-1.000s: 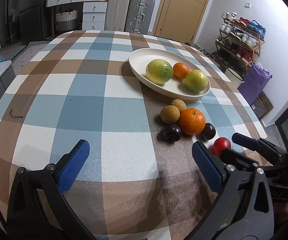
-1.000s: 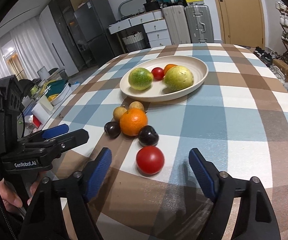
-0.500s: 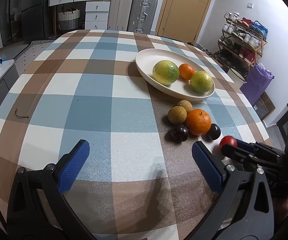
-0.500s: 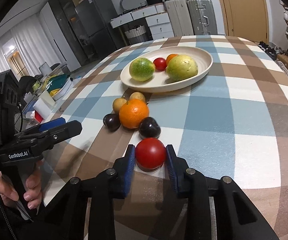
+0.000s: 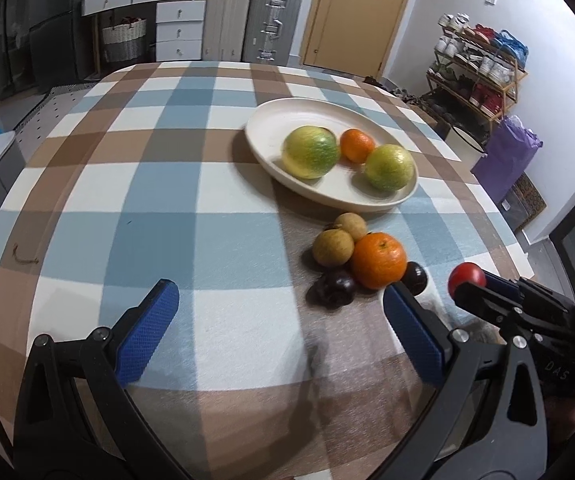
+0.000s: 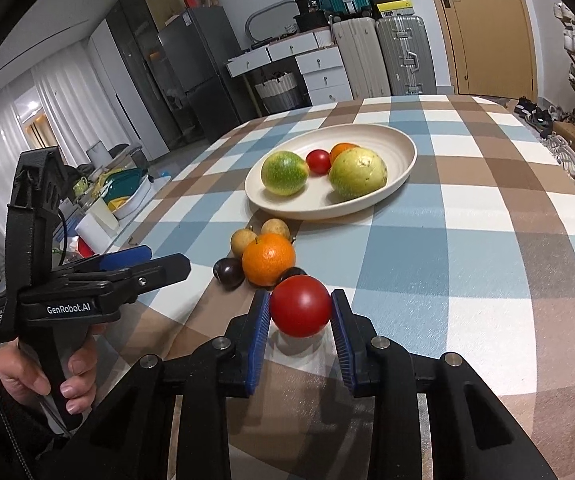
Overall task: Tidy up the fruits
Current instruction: 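Lift the red tomato with the right tool while the left tool grasps the mandarin orange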
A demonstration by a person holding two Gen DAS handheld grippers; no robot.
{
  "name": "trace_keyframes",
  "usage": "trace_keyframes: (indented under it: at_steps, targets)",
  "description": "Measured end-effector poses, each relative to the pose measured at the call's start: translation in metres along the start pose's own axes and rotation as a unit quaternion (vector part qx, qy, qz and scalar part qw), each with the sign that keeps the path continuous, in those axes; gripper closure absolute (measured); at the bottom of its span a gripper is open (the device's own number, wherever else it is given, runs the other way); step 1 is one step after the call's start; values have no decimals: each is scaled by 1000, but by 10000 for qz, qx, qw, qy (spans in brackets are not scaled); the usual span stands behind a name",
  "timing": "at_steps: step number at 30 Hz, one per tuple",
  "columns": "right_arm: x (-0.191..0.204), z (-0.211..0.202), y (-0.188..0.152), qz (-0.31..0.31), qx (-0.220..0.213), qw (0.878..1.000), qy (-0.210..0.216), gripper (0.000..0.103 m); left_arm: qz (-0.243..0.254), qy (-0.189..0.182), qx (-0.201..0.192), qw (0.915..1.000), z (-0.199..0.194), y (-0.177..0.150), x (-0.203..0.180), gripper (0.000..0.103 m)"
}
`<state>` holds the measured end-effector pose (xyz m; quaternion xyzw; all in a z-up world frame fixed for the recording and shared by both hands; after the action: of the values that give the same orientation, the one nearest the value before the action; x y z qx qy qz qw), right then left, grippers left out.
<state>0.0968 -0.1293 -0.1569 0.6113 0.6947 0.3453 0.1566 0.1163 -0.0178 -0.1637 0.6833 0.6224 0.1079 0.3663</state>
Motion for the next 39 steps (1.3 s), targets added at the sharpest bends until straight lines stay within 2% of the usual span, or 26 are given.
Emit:
trace_keyframes:
  at_steps: [11,18,24,31,35,39]
  targets:
    - [-23,-2,7,267,-68,9996,17,72,379,-288,232,9986,24,14,-40,1]
    - [-31,-5,14,322,-137,9994,56,72,210,-339,444,9982,43,18,-38,1]
    - [-35,-1,15,373,-98,9992,106,72,333,-379,537,9973,50,16,-43,2]
    - [-37,2,17,417,-94,9990,129,72,160,-443,608,9970,56,18,-38,11]
    - [-38,4,17,433,-76,9989,138,72,256,-447,470,9976,50,26,-43,13]
    - [-38,4,17,458,-63,9988,148,72,460,-665,429,9958,44,31,-60,15]
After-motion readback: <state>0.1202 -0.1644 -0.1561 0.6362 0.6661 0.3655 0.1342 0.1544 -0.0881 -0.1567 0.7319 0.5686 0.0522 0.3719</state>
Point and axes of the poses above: each gripper's, at about its wrist camera, not at the fingertips, and z roughly the way its jaws point, x to its left, y to its top, the point moved 10 cm from there along z, roughly the way its jaws point, and after that the axes turned 9 degrees about -y, right-handed, at the moved point
